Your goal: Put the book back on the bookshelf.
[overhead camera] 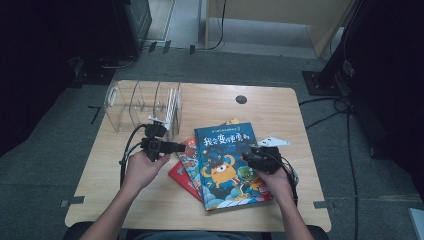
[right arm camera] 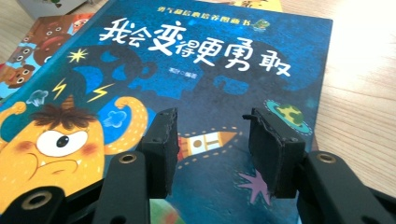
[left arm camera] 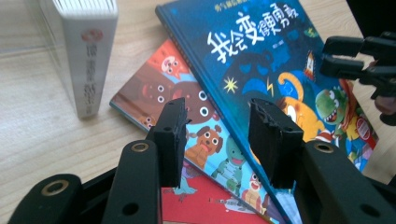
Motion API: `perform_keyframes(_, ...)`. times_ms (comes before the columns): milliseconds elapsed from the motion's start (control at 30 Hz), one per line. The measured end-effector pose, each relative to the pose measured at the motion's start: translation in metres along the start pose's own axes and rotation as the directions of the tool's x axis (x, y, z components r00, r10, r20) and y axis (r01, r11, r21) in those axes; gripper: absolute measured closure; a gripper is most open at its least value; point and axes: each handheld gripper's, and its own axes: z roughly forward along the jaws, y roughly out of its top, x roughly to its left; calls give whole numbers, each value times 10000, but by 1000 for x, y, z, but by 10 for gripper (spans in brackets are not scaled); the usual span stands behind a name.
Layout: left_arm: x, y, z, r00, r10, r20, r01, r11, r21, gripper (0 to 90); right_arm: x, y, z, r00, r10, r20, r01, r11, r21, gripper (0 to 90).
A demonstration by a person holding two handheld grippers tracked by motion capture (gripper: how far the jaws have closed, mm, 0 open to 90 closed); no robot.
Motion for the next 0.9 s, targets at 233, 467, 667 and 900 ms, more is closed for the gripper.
perform_keyframes(233,9,-12,11,10000,21,-43,-20,10000,48,576,-6,-3,-2,9998,96,154,-96,10000,-10,545)
perform_keyframes(467,10,-21,18,9994,354,56,-354,9993,-111,580,-14,-4,-4,9994,225,256,-224,9997,-54,573)
perform_keyframes(667,10,-27,28,9991,231,366,-232,9997,21,619,-19,-5,-7,9989,300,350,-299,9995,-30,592)
perform_keyframes(900,8,-32,37,9986,396,357,-398,9992,35,686,-27,-6,-8,9971,334,680,-339,9994,52,662)
